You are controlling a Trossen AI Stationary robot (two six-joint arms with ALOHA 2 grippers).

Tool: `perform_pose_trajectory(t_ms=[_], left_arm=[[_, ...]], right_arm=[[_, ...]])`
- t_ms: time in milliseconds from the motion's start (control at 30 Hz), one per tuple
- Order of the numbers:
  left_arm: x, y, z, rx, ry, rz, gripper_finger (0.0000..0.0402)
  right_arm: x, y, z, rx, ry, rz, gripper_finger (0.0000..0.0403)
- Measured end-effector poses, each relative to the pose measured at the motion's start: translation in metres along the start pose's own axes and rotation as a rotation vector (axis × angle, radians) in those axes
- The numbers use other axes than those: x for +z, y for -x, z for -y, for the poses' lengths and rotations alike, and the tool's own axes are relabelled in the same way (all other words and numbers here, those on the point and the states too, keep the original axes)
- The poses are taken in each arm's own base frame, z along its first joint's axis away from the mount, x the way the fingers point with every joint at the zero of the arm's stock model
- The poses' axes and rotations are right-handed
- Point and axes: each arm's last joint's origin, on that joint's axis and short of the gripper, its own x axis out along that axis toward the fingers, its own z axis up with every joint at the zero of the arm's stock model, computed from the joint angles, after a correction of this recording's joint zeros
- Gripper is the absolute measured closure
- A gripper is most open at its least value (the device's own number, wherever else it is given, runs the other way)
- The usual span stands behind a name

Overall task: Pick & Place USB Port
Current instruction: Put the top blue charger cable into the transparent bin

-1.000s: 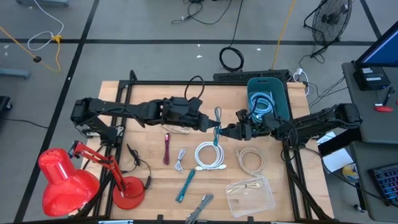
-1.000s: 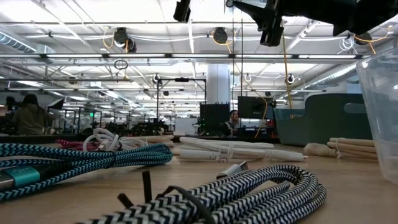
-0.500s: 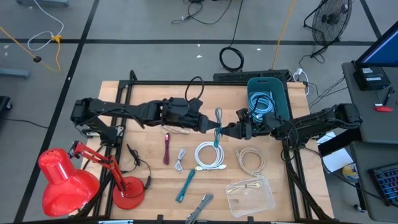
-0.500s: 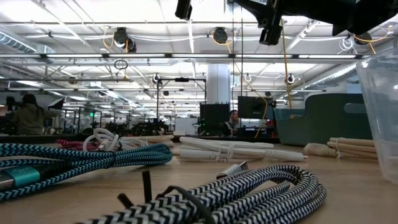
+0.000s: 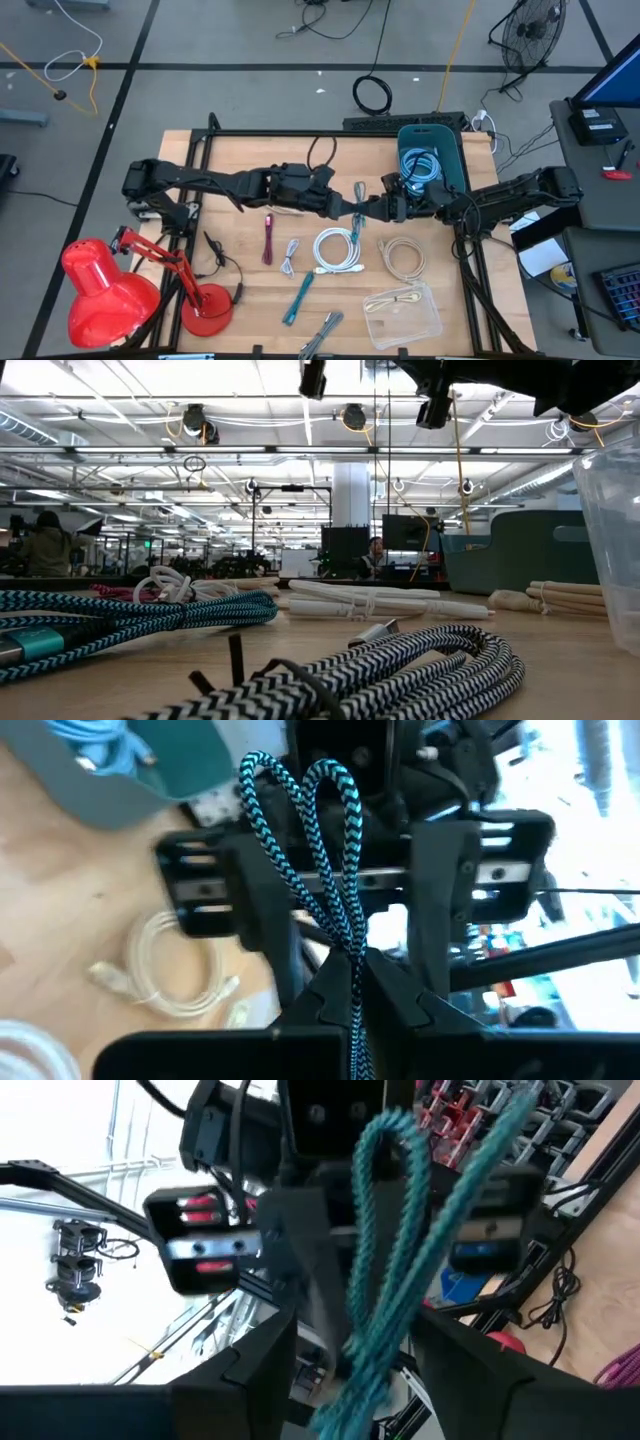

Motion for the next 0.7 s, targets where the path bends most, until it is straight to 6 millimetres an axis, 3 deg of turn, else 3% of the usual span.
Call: perform_pose_trajectory(t_ms=[700], left_arm=[[0.013,0.003,-0.003,-0.001,-0.007,0.037,0.039]], right_arm=[[-0.001,0.0,-0.001,0.024,-0.011,-0.042,0.0231]])
